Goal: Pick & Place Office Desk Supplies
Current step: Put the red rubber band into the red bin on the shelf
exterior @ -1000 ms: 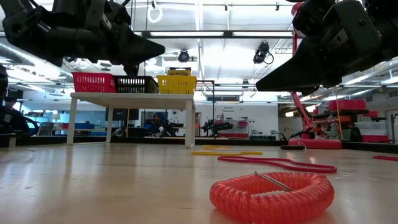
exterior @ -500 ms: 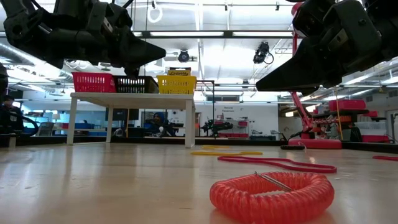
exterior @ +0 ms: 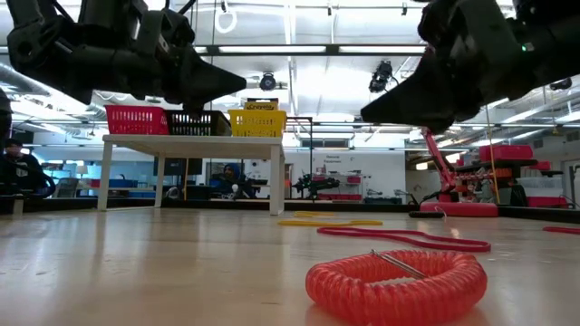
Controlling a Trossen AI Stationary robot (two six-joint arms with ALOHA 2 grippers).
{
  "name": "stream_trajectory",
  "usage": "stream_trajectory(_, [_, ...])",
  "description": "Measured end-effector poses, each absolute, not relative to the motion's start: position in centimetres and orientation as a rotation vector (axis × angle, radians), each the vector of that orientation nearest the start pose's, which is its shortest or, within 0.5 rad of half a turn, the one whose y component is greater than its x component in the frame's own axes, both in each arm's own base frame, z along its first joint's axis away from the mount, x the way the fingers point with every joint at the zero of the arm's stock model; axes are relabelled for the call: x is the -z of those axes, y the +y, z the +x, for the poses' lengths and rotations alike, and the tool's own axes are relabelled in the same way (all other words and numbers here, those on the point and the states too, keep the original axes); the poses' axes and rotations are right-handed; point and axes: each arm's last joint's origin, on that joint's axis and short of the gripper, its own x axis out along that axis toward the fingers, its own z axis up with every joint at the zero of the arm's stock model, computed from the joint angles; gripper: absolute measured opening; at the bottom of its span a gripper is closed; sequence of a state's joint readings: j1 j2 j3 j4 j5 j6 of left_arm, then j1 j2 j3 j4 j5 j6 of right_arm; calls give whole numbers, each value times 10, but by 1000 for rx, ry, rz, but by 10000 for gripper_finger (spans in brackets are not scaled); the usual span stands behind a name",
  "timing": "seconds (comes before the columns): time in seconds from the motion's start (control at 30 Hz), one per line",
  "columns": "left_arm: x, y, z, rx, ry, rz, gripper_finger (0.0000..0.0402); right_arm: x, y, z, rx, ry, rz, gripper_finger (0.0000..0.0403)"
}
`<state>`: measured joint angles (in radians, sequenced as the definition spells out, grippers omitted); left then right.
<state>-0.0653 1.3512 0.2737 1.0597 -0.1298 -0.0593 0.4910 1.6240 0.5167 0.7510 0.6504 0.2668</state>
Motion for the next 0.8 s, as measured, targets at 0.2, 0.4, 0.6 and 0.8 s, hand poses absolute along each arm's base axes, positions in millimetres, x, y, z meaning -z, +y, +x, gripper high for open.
stream_trajectory(0.2, [-165,-12,232,-65,12,-61,12,-145,116,259,221,244,276,5])
stream_trajectory(0.4, [-161,-12,234,-65,17,-65,12,-146,113,264,90,289,304,5])
stream_trajectory(0.6, [-161,-12,234,-65,15,-63,12,-171,116,274,159,479,261,4])
stream_trajectory(0.8, [-162,-13,234,-60,10,-43,12,-207,118,279,294,769,163,4])
